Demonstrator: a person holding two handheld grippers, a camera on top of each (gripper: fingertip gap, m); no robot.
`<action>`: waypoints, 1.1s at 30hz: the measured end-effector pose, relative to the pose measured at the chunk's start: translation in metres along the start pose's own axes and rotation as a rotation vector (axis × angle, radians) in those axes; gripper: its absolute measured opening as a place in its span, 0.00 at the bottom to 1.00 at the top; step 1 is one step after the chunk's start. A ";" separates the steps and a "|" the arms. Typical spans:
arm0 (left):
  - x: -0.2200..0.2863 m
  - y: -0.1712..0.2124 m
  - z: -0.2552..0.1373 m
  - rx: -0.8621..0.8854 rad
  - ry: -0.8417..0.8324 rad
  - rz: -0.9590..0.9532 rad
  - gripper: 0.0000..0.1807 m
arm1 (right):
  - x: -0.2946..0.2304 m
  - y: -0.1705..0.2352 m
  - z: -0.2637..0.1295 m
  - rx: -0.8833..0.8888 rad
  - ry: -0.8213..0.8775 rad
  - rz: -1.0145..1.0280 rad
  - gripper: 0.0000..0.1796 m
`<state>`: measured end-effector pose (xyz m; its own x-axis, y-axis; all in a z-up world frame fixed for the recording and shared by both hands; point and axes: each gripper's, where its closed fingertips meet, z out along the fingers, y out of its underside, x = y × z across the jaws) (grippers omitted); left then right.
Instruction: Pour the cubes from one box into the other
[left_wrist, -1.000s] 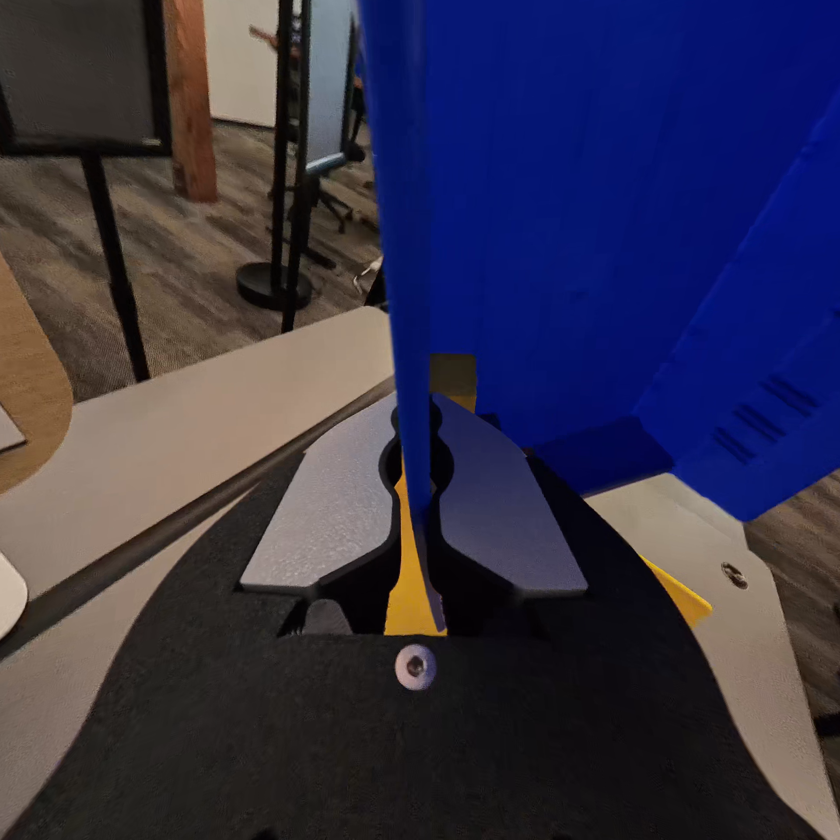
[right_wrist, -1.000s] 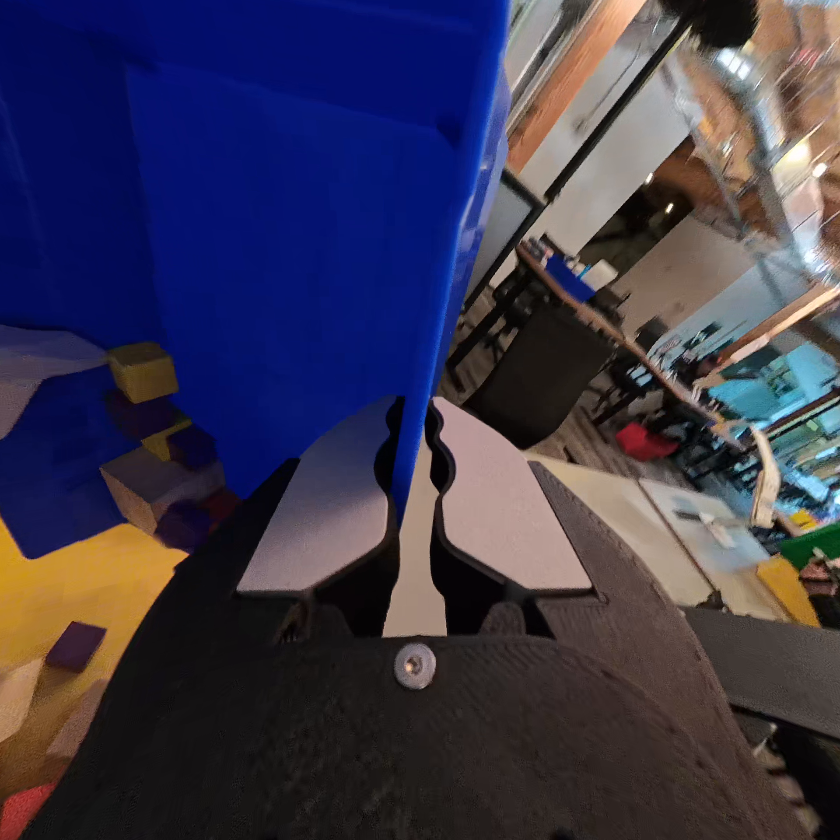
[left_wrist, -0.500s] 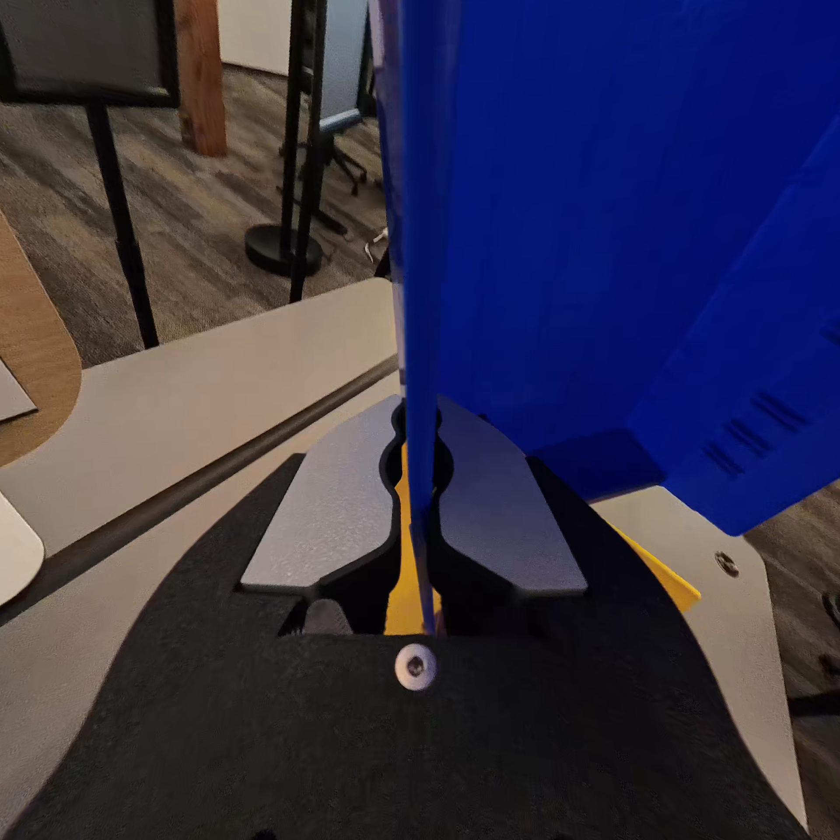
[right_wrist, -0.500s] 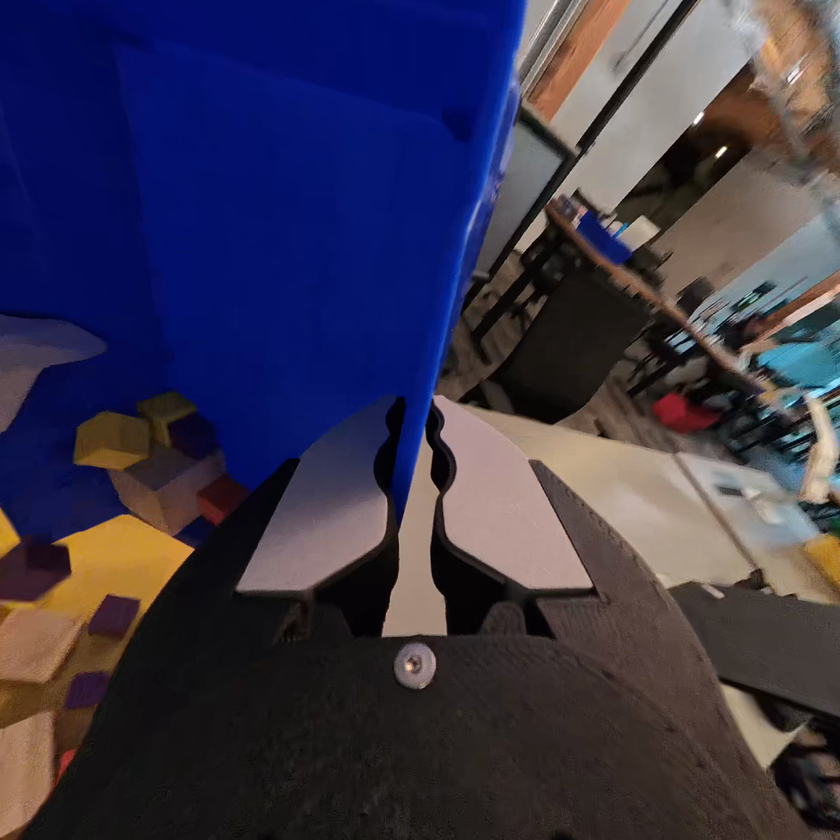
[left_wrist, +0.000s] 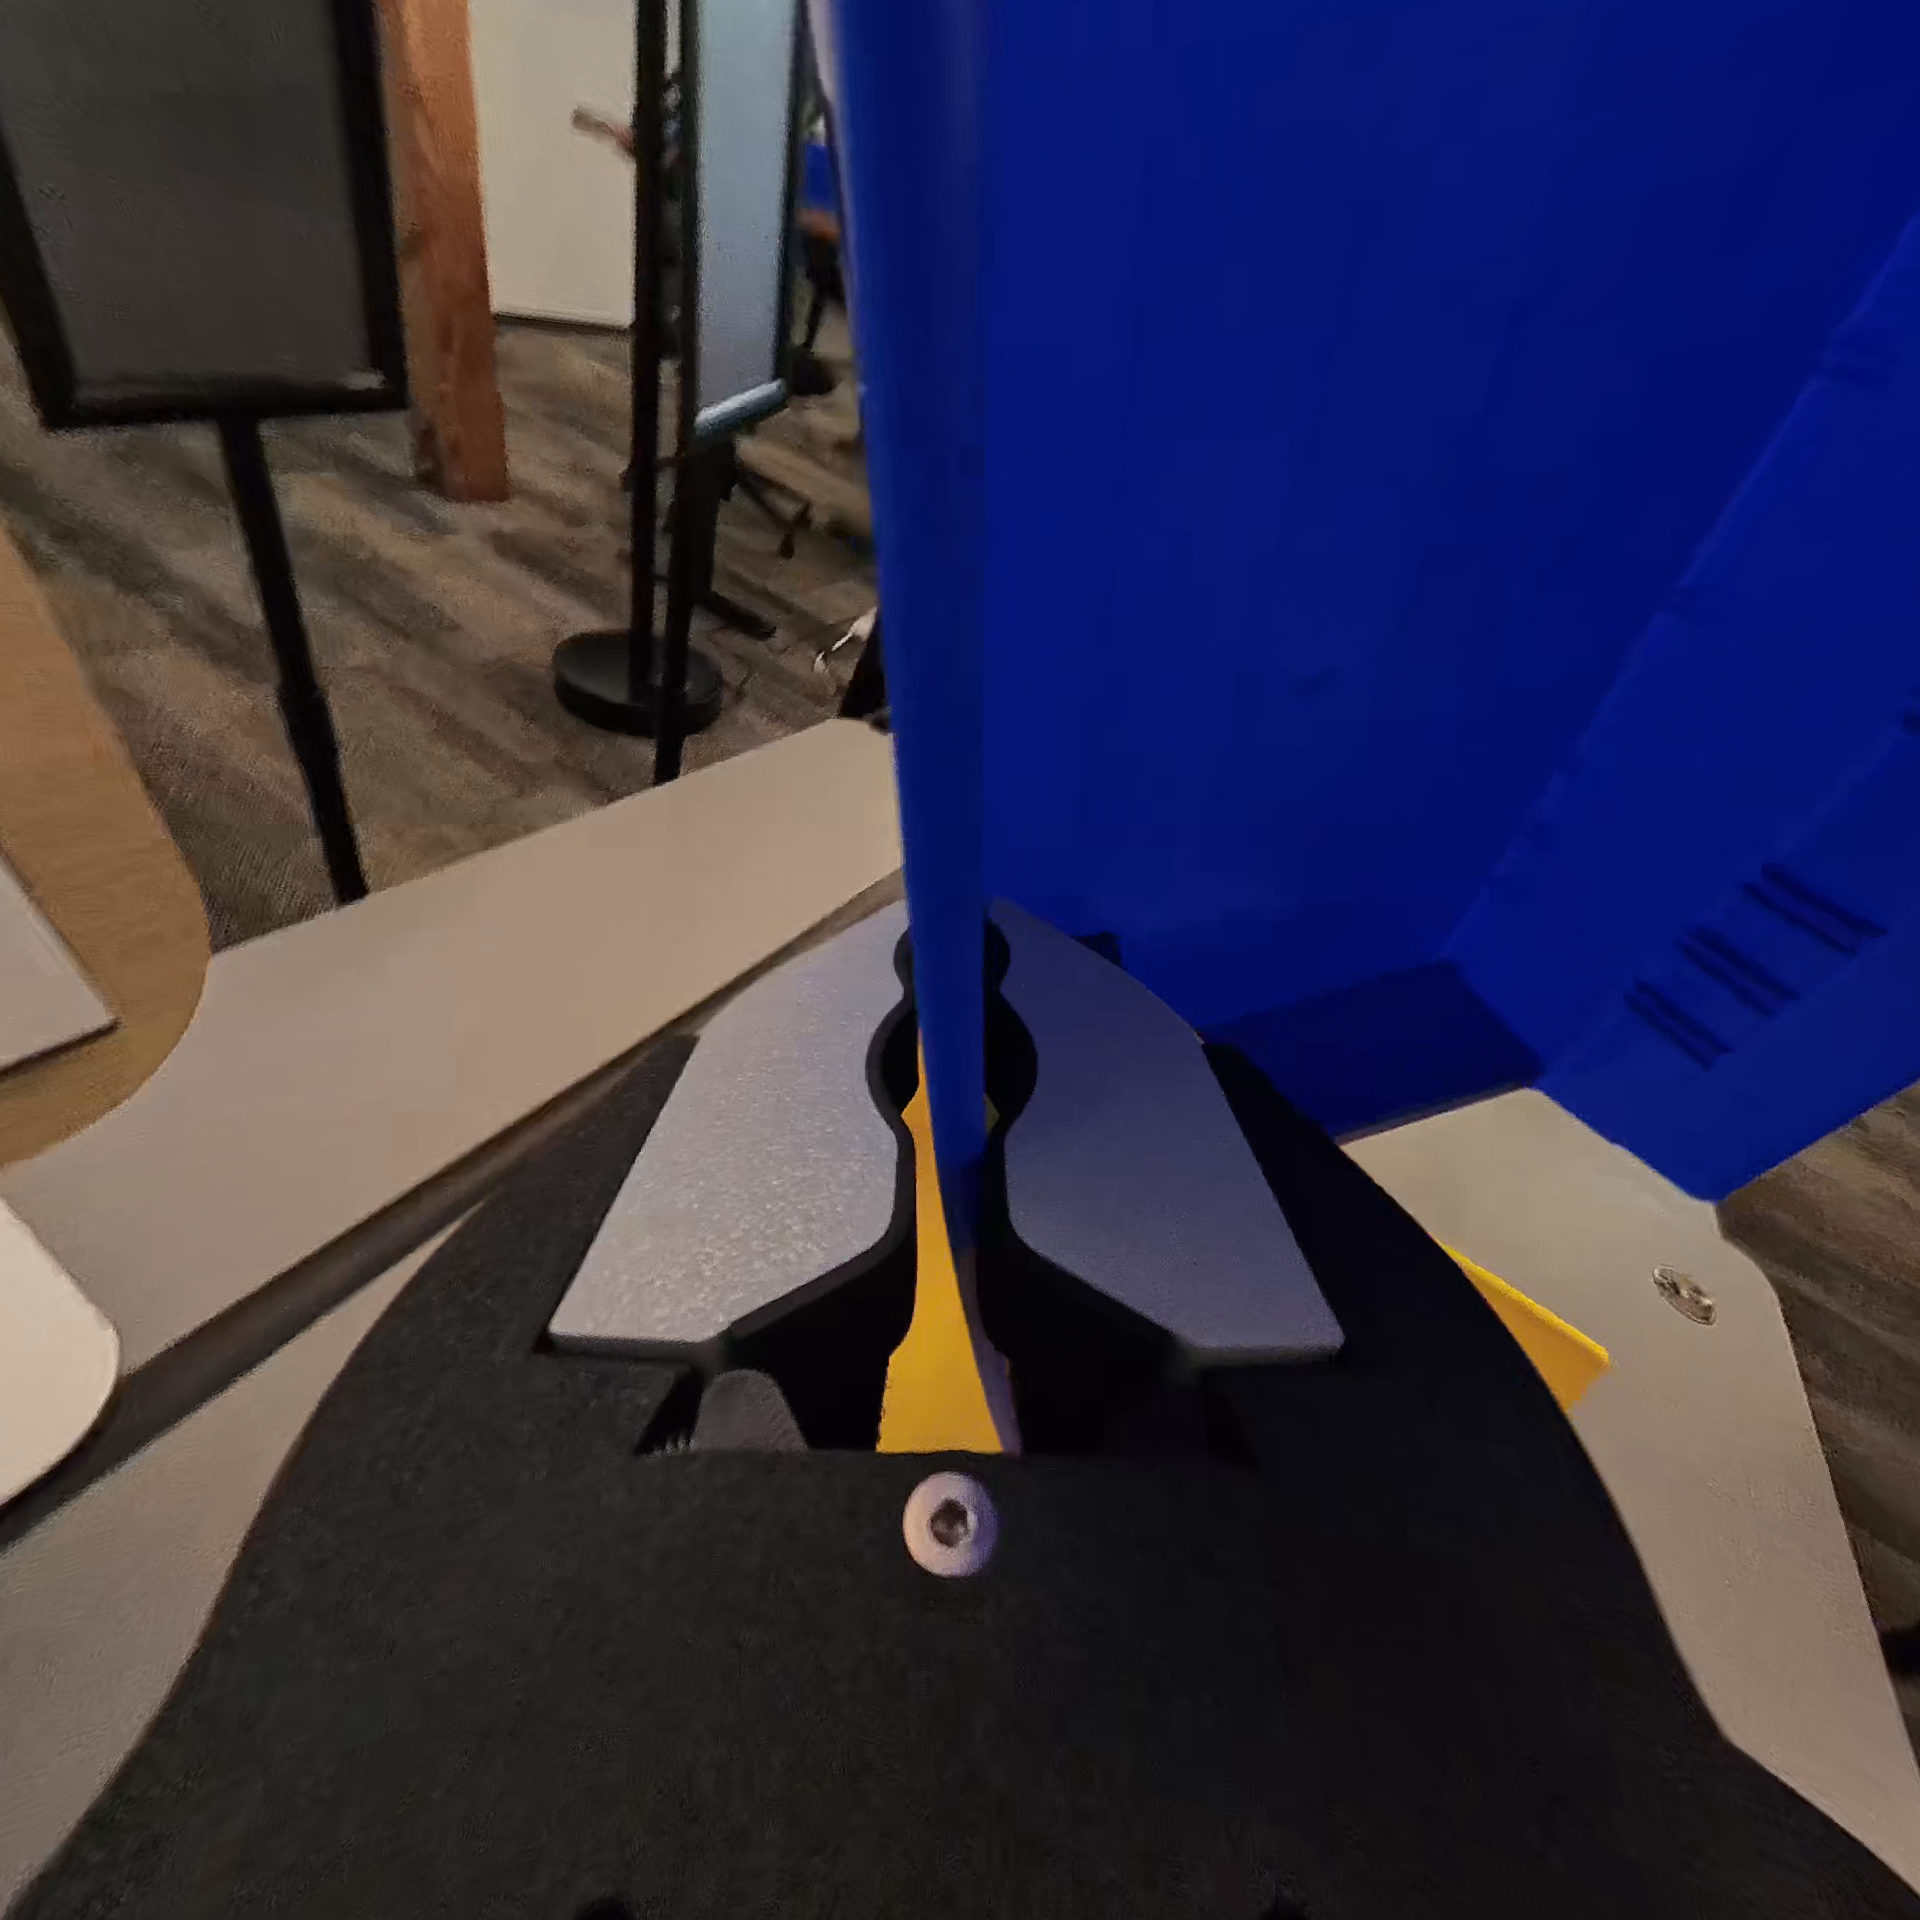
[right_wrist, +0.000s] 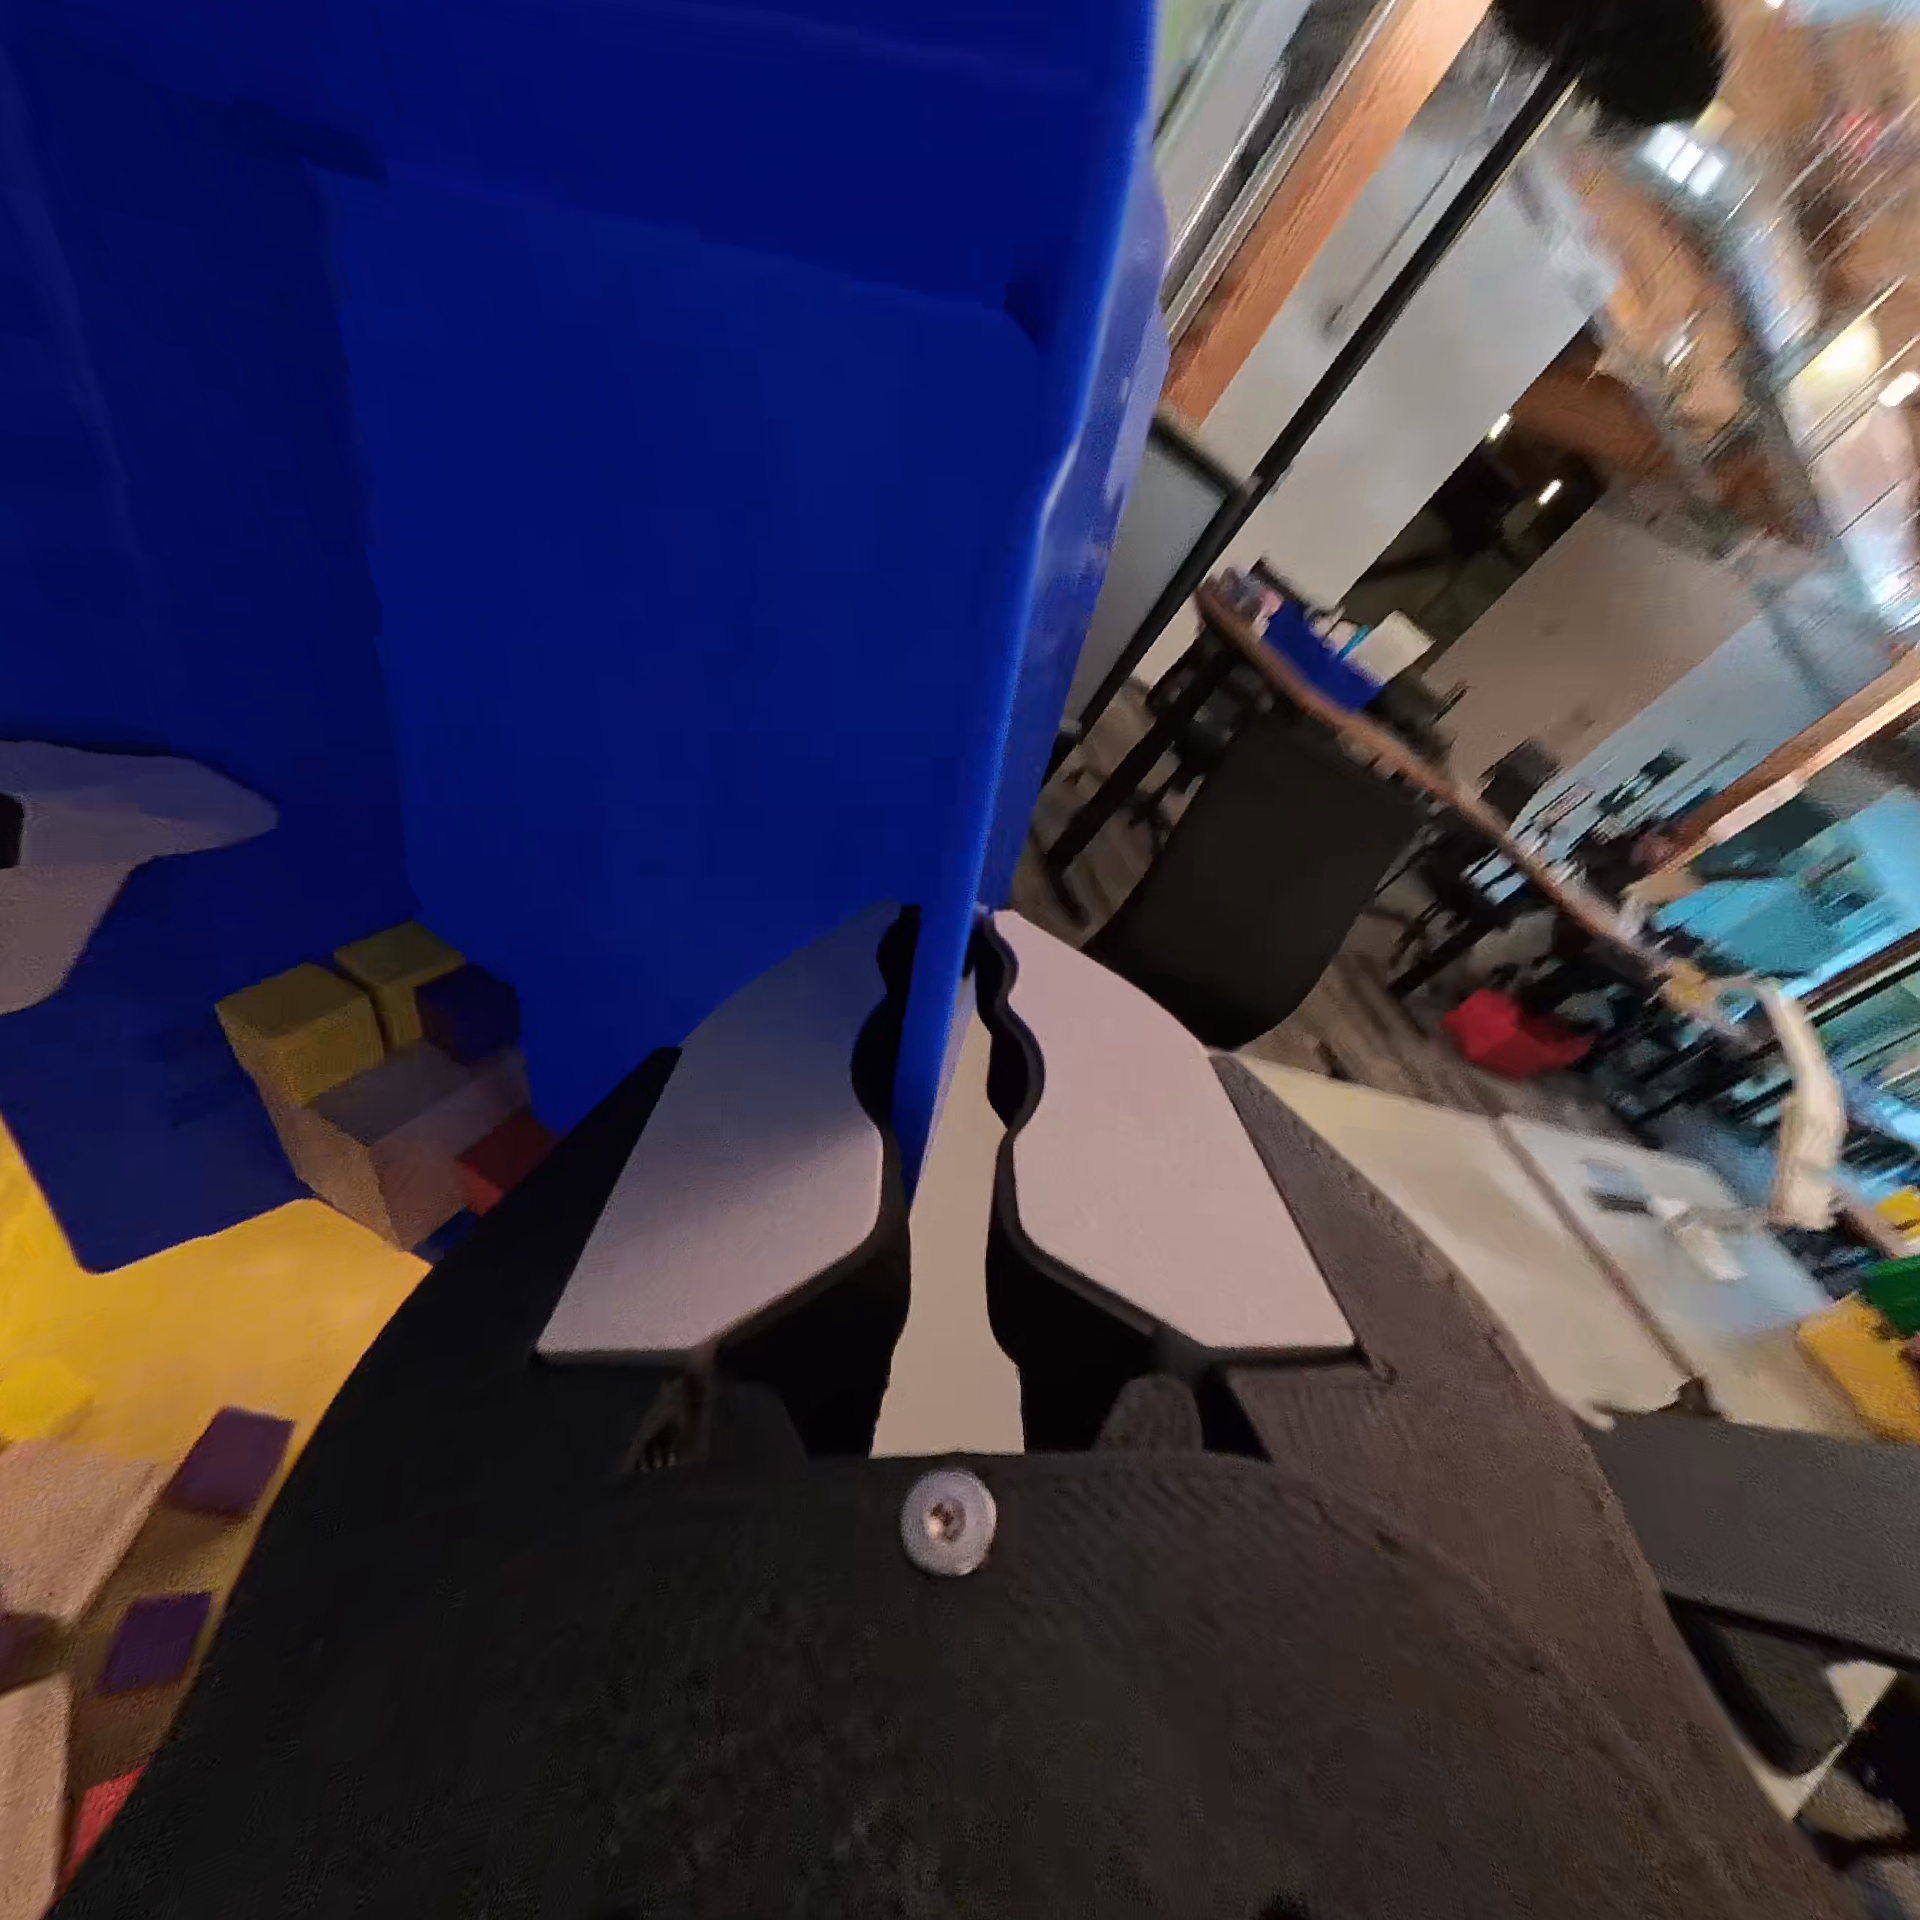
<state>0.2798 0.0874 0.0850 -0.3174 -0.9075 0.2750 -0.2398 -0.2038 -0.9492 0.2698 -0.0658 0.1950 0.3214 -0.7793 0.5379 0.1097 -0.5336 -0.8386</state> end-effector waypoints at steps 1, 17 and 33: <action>0.003 -0.005 0.000 0.031 0.022 0.019 0.04 | 0.003 -0.008 -0.007 0.048 0.029 -0.025 0.05; -0.005 0.001 0.006 0.054 -0.029 0.014 0.04 | 0.000 0.004 0.004 0.069 0.043 -0.042 0.05; 0.005 -0.006 0.003 0.033 -0.014 0.020 0.03 | 0.005 0.006 -0.005 0.062 0.027 0.005 0.07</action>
<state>0.2823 0.0834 0.0913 -0.3093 -0.9164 0.2541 -0.2033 -0.1973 -0.9590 0.2678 -0.0744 0.1926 0.2964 -0.7912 0.5349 0.1665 -0.5087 -0.8447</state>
